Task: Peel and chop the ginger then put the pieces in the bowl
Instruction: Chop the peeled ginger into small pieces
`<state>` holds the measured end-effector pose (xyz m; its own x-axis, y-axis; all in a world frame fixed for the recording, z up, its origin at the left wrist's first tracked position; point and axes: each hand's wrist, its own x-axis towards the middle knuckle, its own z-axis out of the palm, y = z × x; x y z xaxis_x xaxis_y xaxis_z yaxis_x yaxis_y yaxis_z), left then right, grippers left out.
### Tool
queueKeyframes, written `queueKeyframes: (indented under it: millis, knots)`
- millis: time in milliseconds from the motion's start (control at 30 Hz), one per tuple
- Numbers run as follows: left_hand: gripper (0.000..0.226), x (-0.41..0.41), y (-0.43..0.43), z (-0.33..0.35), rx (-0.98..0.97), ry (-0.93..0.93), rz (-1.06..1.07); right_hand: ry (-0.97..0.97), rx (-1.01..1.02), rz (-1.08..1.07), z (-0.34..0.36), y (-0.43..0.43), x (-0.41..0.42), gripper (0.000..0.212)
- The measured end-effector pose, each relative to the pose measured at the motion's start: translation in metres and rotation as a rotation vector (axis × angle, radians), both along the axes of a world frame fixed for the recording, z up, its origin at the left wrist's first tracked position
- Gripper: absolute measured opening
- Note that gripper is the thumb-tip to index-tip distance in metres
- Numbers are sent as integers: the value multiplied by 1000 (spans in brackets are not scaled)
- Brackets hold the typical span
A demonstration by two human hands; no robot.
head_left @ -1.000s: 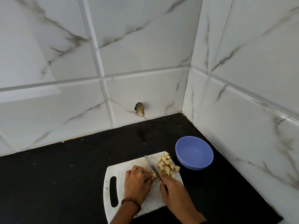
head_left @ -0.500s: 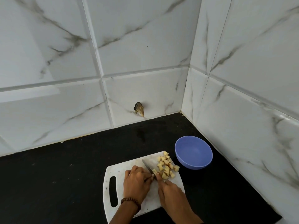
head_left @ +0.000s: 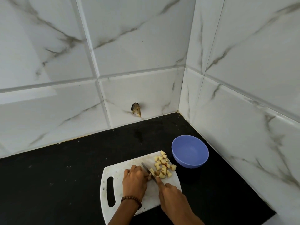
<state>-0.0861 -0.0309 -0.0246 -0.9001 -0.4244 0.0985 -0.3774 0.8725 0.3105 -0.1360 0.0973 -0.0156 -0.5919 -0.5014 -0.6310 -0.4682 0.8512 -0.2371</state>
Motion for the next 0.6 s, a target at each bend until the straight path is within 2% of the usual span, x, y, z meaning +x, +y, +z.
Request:
queueKeyframes:
  millis: [133, 367, 600]
  knots:
    - [22, 0, 2, 0, 11, 27, 9, 38, -33, -1, 3, 17, 6, 86]
    - [23, 1, 5, 1, 31, 44, 63, 173, -205, -3, 17, 48, 20, 73]
    - [22, 3, 9, 1, 73, 39, 94, 223, -204, 7, 28, 63, 25, 61]
